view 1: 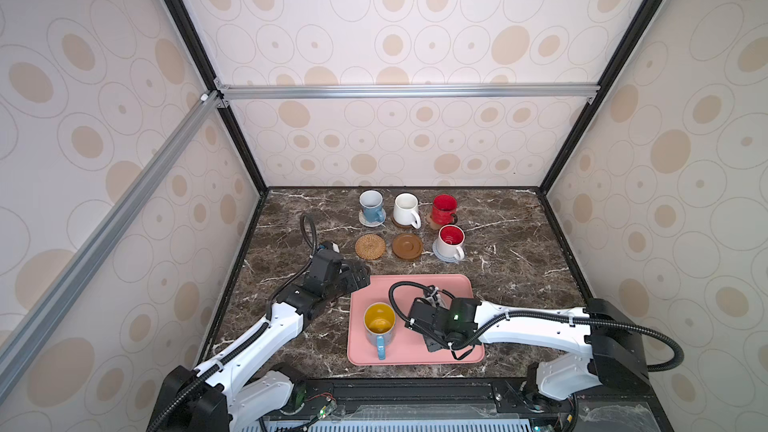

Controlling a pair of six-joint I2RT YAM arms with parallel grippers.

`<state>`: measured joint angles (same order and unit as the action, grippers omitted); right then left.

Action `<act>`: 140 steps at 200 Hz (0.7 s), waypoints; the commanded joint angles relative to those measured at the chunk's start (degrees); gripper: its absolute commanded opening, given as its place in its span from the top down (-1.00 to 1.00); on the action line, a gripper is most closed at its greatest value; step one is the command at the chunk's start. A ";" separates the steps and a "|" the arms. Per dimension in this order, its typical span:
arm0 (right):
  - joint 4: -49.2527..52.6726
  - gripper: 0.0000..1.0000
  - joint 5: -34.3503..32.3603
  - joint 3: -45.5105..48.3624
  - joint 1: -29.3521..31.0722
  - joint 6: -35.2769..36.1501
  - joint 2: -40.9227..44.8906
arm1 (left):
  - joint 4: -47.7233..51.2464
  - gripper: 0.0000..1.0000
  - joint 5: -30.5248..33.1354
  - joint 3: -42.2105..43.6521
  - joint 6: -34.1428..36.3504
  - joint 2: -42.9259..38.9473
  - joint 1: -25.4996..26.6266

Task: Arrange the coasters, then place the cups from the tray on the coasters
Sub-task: 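Lower the right gripper onto the white mug rim and grasp it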

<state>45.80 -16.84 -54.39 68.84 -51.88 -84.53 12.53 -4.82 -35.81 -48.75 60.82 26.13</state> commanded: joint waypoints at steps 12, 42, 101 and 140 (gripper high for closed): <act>0.98 0.79 -2.85 0.00 -0.50 0.97 1.42 | 0.30 -1.00 0.43 -2.46 -0.70 0.44 -0.41; 1.04 0.80 -3.36 -0.41 -1.16 2.31 2.65 | 0.27 -1.00 0.47 -2.44 -0.69 0.51 -0.42; 0.79 0.81 -3.37 -1.22 -2.90 4.53 4.79 | 0.26 -1.00 0.52 -2.59 -0.73 0.41 -0.43; 0.19 0.81 -2.87 -1.85 -5.10 7.07 5.77 | 0.39 -1.00 0.62 -2.37 -0.80 0.07 -0.43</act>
<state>46.26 -17.78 -54.41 64.99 -46.54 -80.84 12.53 -4.80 -35.92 -48.73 61.08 26.13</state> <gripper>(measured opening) 0.165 0.999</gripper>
